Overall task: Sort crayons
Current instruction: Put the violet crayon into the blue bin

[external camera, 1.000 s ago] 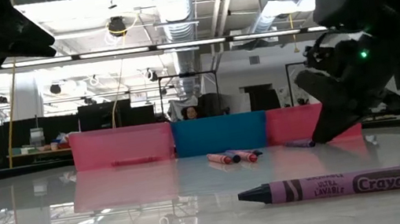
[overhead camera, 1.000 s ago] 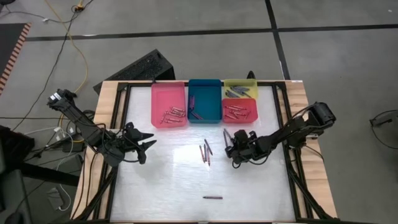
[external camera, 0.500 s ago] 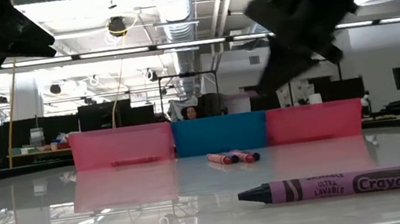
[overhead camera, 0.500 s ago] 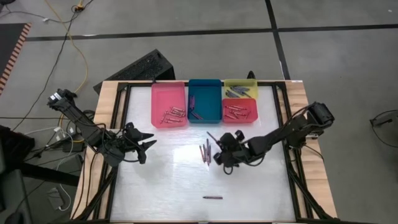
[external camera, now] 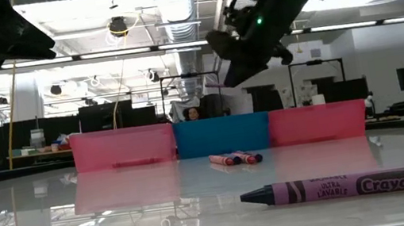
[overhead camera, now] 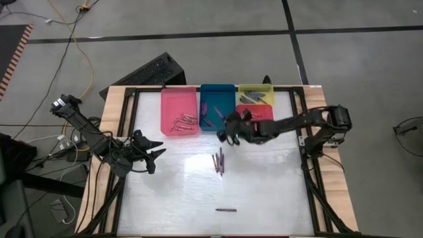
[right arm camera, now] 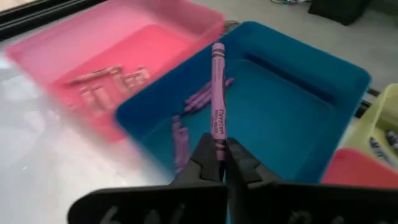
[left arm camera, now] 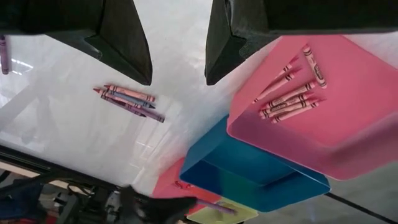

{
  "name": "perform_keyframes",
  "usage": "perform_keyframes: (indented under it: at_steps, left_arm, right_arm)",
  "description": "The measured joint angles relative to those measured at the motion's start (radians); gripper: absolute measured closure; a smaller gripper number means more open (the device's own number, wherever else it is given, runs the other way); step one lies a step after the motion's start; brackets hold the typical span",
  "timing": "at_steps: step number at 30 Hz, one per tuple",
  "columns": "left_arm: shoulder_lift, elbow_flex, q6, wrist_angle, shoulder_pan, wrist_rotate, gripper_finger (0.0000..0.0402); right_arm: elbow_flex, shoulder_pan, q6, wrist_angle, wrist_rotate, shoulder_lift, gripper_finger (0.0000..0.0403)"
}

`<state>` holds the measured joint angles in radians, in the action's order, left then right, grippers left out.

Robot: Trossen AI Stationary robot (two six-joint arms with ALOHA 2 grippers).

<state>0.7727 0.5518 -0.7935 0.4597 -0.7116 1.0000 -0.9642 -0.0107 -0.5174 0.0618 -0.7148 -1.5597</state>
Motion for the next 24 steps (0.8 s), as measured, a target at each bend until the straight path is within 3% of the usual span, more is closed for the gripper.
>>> perform_keyframes:
  at_steps: [5,12,24]
  left_arm:
    - [0.000,0.000,-0.004,0.000,0.000,0.000,0.0262]
    - [0.000,0.000,-0.006,-0.001,0.000,0.001,0.0262]
    - [0.000,0.000,-0.016,0.002,0.000,-0.035,0.0262]
  right_arm:
    - [0.000,-0.135,0.012,-0.017,0.098,-0.022,0.0399]
    - [0.000,-0.245,0.050,-0.178,0.298,-0.159,0.0399]
    - [-0.078,-0.233,0.117,-0.057,0.322,-0.229,0.0376]
